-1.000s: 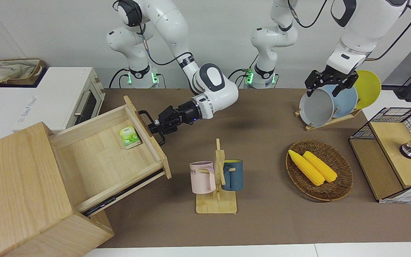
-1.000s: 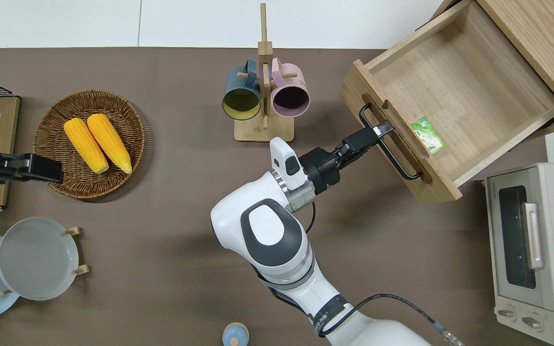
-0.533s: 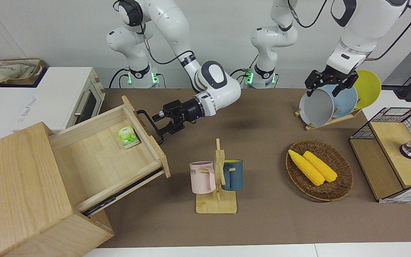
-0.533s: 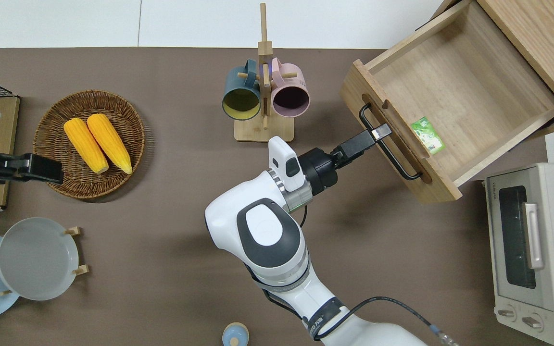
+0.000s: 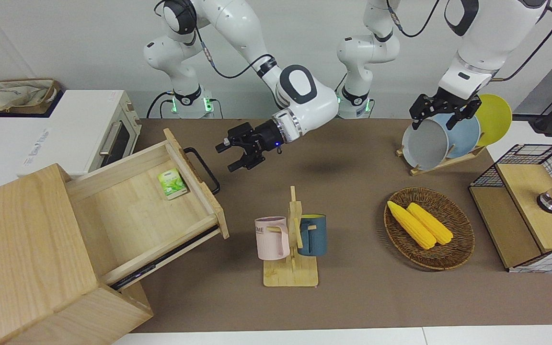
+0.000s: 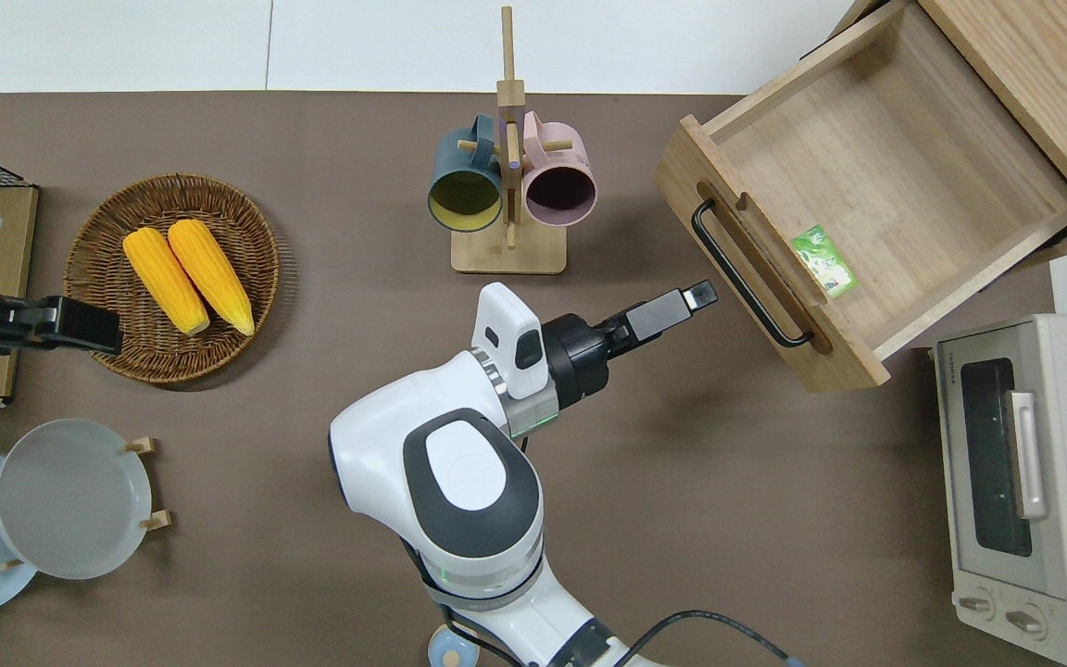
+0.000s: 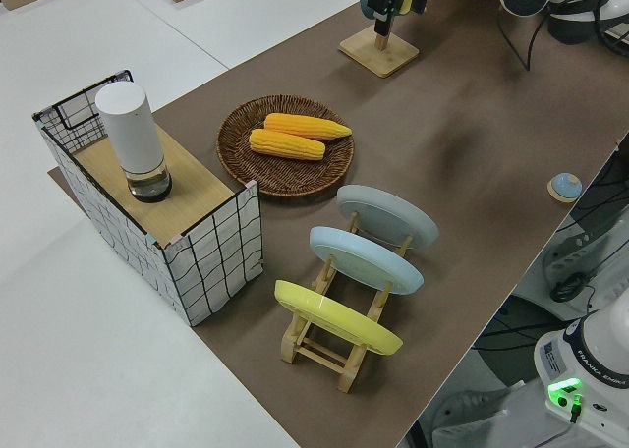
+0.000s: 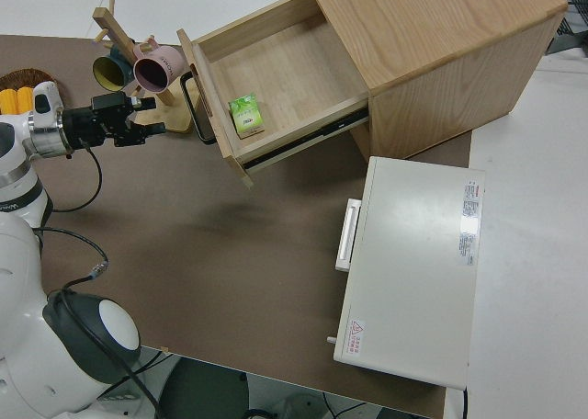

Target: Slide drawer open with right arm

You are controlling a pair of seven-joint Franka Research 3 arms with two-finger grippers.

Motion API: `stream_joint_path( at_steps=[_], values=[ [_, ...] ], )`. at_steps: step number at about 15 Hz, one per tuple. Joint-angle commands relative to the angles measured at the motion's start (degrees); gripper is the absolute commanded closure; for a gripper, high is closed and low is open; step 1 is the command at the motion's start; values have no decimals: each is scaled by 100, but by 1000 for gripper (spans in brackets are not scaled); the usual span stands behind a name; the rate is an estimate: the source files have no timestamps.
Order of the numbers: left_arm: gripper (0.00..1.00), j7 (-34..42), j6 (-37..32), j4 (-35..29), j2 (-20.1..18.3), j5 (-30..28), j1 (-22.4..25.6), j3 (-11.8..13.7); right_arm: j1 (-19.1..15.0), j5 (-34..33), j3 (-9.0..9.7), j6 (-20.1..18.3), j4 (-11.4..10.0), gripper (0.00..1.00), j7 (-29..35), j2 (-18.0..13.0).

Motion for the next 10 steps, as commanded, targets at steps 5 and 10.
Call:
stream_joint_path(
  at_steps=[5,10],
  values=[
    [7,56,-113,149,65,98,31,-40,-192,2370,-35,-89,763,17,245,-256],
    [7,56,-113,140,65,98,31,-40,-1158,4021,0,182,930,17,227,-843]
  ],
)
